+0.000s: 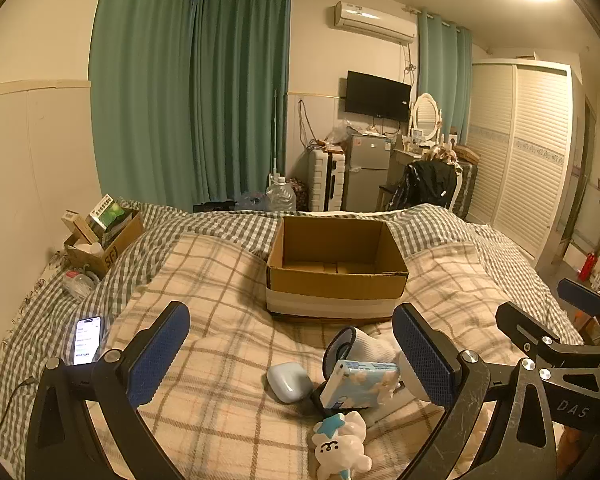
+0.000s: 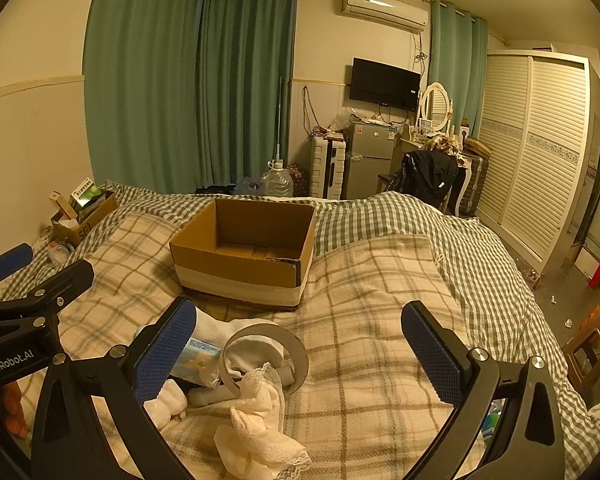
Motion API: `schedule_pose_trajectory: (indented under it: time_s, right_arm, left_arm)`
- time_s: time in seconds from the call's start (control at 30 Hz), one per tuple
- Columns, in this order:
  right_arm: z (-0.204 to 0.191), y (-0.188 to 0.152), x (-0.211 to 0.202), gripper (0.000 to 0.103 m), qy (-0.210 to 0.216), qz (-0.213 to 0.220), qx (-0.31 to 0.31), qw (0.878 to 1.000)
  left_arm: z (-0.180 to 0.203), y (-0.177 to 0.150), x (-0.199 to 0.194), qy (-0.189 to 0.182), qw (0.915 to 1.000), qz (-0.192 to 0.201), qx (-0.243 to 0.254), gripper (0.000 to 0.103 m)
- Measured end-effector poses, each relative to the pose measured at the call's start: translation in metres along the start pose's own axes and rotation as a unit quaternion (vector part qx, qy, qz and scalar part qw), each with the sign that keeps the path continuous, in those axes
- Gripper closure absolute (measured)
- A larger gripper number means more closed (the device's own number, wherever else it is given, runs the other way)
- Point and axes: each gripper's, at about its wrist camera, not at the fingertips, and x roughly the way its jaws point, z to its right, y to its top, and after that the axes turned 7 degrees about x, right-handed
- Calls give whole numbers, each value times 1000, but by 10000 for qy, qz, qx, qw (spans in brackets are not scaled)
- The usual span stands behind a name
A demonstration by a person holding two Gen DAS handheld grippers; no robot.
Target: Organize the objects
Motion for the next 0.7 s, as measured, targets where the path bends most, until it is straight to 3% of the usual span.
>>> schedule_pose_trajectory:
  time_s: [0.7]
  right_arm:
    - [-2,3,-4,0,7,45,-4,10000]
  left_arm:
    - [0,4,-1,-38,10000,-20,-12,0]
